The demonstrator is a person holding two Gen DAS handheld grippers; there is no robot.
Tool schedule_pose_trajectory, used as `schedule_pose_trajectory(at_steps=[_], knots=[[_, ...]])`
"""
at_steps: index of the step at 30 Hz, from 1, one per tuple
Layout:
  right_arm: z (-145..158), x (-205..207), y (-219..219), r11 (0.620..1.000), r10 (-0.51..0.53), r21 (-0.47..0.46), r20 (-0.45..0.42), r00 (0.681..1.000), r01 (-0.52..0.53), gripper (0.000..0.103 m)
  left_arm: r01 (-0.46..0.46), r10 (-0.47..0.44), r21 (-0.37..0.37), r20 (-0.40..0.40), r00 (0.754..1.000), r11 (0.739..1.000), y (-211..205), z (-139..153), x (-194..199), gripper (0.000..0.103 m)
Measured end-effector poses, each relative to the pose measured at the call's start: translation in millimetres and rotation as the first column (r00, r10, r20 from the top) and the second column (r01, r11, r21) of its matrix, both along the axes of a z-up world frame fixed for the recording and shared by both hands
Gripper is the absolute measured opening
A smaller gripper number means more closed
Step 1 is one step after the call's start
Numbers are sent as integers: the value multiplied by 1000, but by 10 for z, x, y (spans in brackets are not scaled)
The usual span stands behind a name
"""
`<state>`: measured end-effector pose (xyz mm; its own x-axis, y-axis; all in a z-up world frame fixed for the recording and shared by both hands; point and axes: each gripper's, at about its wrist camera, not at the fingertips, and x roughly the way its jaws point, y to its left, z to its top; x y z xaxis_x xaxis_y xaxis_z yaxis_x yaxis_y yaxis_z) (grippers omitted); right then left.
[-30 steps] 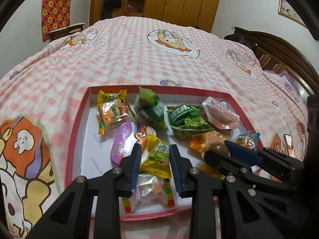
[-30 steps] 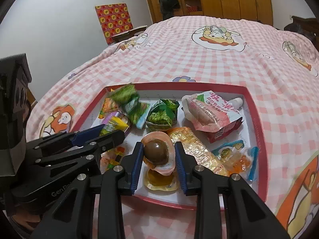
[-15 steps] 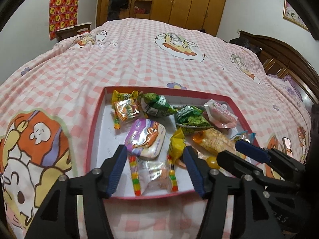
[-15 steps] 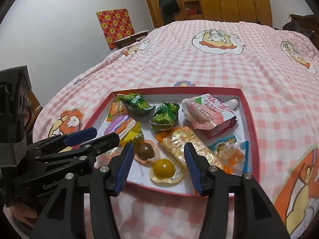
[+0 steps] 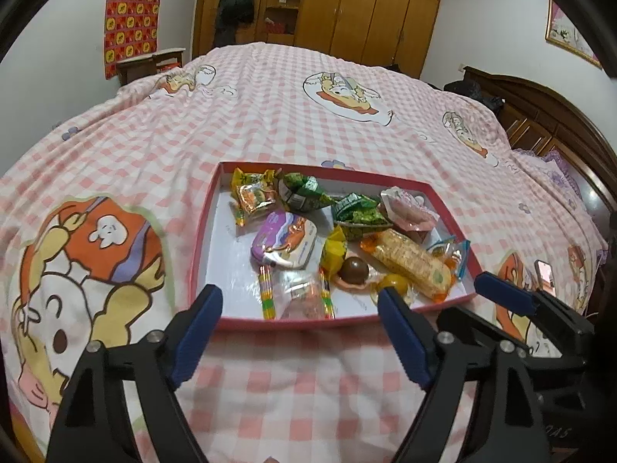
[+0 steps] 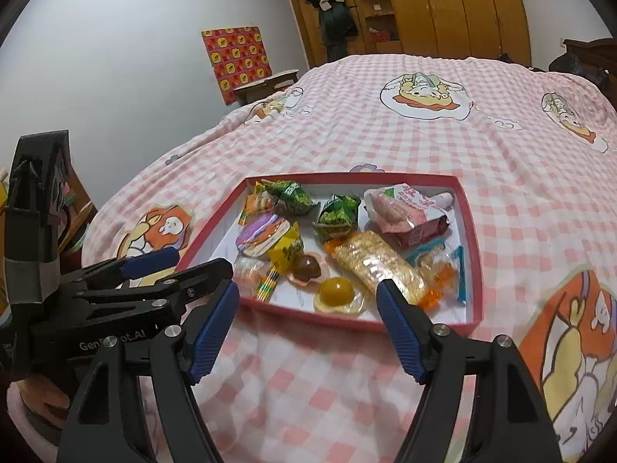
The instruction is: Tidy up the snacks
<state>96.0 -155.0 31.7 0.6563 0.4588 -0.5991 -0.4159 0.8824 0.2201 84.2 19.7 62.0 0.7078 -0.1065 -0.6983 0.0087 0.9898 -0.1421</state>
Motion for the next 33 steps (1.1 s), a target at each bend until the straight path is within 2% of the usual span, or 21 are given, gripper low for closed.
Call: schedule_pose_trajectory(at_steps=[6,11,15,20,24,33], knots=[[-17,-144,-54,1000,-12,-17,4,1000,12,79,-14,13,55,21,1000,998,-71,-9,-144,94],[-110,-200,-101,998,-40,-48,-6,999,40,81,-23,24,81,-10,1000,996,-105,-125,-160,97],[-223,-191,-133,996,-70,-65,-28,997,68,87,-30,35,91,-45,998,995,-111,-244,-122,101],[-351,-152,-162,989,-110,-101,-53,993,104,91,-32,41,115,-76,996,993,-142,-389,-70,102],[-415,-95,-181,981,-152,-133,-54,987,143,91,-42,52,113,-90,995,993,-135,-460,-35,102],[-534,-5,-181,978,-169,-141,-87,982,155,91,-51,65,100,-143,988,994,-85,-639,68,102]])
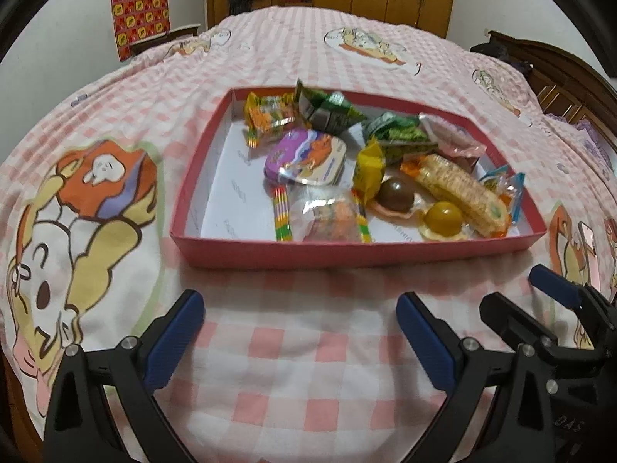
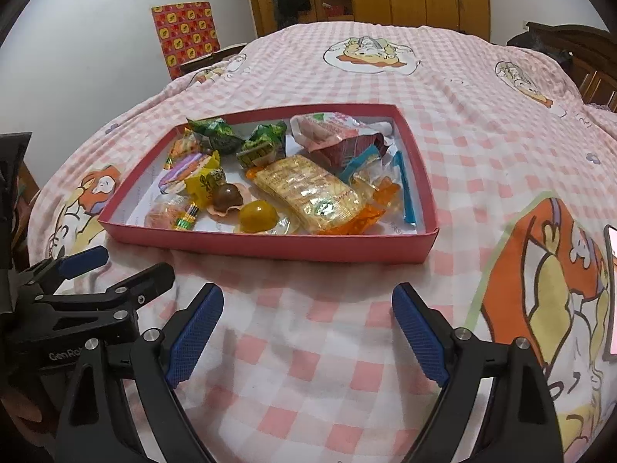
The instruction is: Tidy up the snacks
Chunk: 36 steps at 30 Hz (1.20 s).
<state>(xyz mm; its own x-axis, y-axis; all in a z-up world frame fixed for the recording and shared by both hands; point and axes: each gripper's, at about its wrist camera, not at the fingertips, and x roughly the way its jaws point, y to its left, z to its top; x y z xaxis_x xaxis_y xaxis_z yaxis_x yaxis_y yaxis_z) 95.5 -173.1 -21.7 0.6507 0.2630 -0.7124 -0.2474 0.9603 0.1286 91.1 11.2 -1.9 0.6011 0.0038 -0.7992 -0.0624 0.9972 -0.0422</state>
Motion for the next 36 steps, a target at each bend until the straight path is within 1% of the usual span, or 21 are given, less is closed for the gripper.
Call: schedule_pose_trajectory(at_steps=[3,7,36], knots=[[-73,29,12,1000,2,-4,-23,1000,-3,91,-3,3,7,-20,1000,1000,-4,-78,25,102],[-171,66,2,1000,-5,4,-55,998,5,91,0,1,17,-22,1000,1000,-22,-121,27,102],[-226,48,10,1000,-7,-6,-38,999,7,92,-5,5,27,-10,1000,1000,-30,-171,13,102]])
